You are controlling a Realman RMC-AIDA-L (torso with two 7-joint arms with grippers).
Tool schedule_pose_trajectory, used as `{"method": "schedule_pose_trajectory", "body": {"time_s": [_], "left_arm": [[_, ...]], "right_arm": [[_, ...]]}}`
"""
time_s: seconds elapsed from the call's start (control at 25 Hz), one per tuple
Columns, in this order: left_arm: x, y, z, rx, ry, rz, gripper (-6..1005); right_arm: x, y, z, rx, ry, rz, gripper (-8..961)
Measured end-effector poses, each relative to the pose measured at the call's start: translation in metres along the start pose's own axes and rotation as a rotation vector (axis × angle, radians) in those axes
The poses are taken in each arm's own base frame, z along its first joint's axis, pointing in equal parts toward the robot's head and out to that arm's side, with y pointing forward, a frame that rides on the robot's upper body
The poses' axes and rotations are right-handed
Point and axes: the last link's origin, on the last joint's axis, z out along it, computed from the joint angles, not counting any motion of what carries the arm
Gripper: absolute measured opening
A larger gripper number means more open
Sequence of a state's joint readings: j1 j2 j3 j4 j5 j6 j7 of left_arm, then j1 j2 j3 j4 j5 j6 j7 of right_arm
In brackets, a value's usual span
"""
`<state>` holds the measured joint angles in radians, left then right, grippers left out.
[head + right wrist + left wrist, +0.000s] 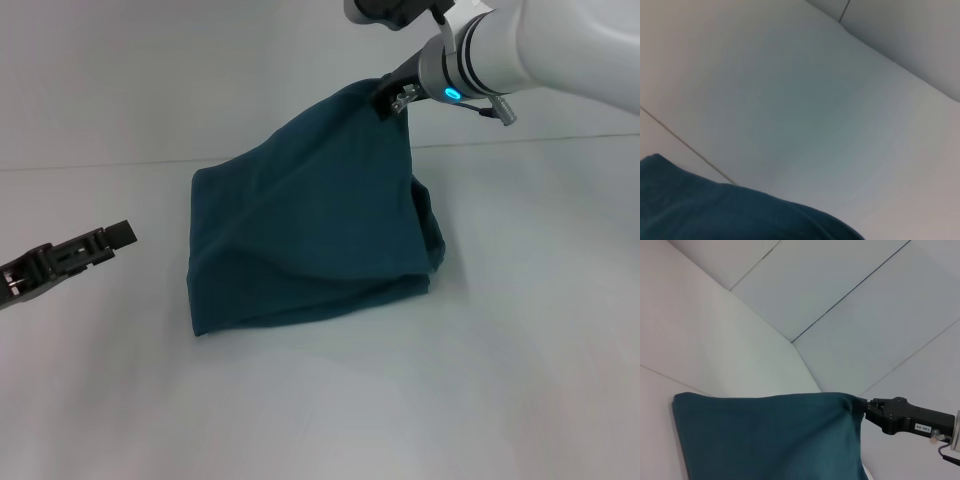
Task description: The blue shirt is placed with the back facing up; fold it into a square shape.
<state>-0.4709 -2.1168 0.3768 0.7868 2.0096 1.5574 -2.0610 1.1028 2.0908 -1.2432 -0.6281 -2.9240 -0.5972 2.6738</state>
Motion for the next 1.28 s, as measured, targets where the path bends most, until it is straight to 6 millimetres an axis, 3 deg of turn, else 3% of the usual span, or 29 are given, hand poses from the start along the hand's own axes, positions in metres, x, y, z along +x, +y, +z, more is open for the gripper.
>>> {"method": "schedule_pose_trajectory", "body": {"time_s": [0.4,0.52,0.76,0.96,1.16,1.28], "left_arm": [[0.004,0.001,0.004,0.0,-0.002,0.009,707],[0.005,0.002,0.005,-0.002,-0.002,0.009,708],[0.006,0.002,0.005,-0.003,0.001,0.01,709],[0.01,0.003,0.008,-0.004,0.002,0.015,709],[0.017,0.003,0.007,0.003,0.001,-0.012,708],[0.021,0.003,0.006,0.009,-0.004,-0.024,708]], "right_arm": [[-0.001,-0.009,0.001,0.035,-0.036,0.012,102],[-0.002,-0.021,0.002,0.06,-0.039,0.048,118],[0.005,-0.049,-0.003,0.087,-0.006,0.147,376],[0.014,-0.06,-0.011,0.052,0.056,0.243,583],[0.023,-0.062,-0.034,-0.106,0.113,0.355,688],[0.031,-0.062,-0.052,-0.249,0.129,0.436,683]]}}
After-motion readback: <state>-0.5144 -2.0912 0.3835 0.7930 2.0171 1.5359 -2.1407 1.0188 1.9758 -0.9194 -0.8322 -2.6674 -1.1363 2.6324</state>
